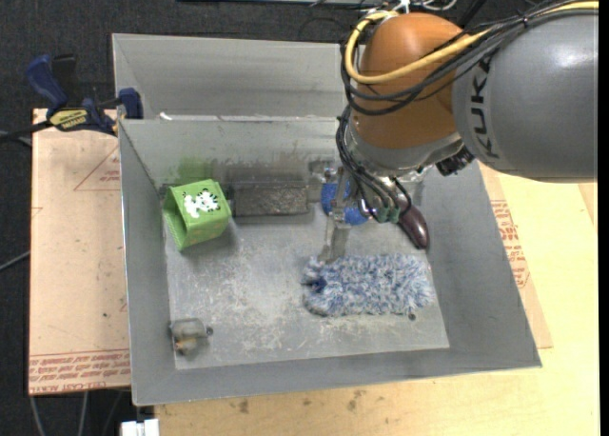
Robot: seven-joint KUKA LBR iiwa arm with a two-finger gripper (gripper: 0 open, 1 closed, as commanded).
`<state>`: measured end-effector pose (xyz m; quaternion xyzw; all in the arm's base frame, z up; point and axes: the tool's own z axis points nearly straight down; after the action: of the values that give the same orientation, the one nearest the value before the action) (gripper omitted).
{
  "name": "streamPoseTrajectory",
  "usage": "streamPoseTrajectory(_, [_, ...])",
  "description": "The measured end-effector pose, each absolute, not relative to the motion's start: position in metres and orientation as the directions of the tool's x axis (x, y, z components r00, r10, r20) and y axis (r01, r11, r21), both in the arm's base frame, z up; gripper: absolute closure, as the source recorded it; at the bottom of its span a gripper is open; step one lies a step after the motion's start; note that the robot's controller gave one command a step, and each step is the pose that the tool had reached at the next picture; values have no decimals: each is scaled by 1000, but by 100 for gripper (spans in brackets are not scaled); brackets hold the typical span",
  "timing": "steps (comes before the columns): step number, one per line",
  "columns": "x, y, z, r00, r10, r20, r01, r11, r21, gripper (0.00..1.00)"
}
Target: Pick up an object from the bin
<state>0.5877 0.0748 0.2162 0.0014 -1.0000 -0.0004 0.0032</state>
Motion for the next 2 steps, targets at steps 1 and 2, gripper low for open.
streamPoseTrajectory(1, [589,74,221,-1000,-1,-1,-1,1000,1,0])
streamPoseTrajectory(2, [587,64,201,-997,-77,-10,-77,997,2,0])
